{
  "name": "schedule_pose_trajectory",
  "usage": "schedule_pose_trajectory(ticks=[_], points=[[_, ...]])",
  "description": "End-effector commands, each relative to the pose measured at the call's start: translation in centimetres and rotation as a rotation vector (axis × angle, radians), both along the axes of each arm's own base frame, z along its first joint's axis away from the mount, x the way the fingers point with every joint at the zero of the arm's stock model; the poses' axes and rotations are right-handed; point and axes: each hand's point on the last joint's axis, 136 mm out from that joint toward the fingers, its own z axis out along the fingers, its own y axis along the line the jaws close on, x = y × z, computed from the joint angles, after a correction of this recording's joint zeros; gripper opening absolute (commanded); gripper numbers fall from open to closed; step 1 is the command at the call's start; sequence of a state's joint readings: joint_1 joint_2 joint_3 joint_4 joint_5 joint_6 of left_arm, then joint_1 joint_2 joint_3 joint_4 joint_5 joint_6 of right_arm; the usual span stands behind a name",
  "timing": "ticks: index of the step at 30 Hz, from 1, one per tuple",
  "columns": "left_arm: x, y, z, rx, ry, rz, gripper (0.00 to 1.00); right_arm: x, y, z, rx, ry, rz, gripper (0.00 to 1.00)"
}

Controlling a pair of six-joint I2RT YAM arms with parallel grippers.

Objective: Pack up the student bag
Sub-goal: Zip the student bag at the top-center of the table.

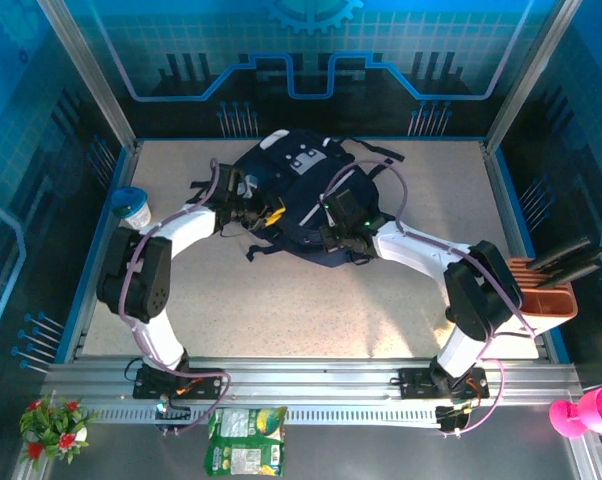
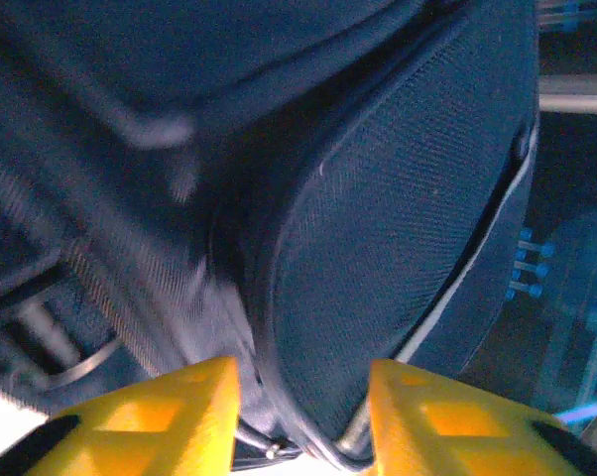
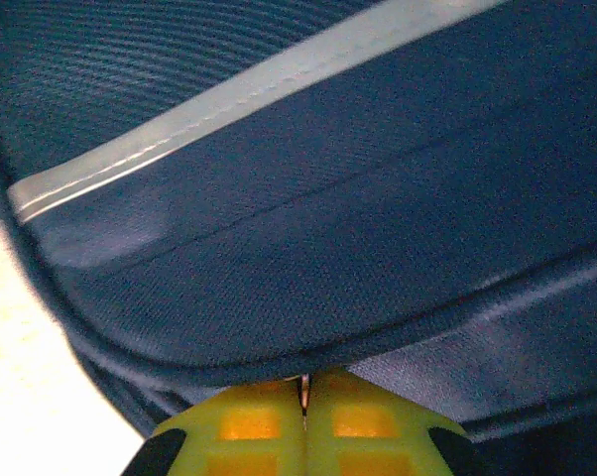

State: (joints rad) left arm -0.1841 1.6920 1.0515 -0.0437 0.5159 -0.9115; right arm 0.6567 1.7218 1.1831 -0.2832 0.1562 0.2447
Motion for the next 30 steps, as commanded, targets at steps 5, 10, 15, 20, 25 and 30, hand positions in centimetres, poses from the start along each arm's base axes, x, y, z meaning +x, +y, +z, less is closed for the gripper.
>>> schedule_pose_trajectory(ticks=[5,10,15,20,25,30], points=[[-3.6,5.7,0.4,0.061,0.029,0.142,0.51,-1.5,10.2,2.8,0.199,-0.001,0.286,0.00],[-5.6,7.3,0.9,0.040,0.046,0.237,0.51,-2.1,14.0,2.9,0.241,0.022,0.343,0.00],[-6.0,7.2,1.4,-0.044,0.046,0.312,0.38,-2.5,15.7,2.9,0.264,0.046,0.369,0.00],[-5.8,6.9,1.0,-0.039,0.053,0.324,0.37,-2.8,16.2,2.8,0.280,0.061,0.377,0.00],[-4.6,5.8,0.6,-0.057,0.058,0.298,0.36,-3.0,16.4,2.6,0.284,0.074,0.382,0.00],[-3.9,5.2,-0.2,-0.043,0.074,0.283,0.35,-3.0,16.1,2.6,0.281,0.074,0.372,0.00]])
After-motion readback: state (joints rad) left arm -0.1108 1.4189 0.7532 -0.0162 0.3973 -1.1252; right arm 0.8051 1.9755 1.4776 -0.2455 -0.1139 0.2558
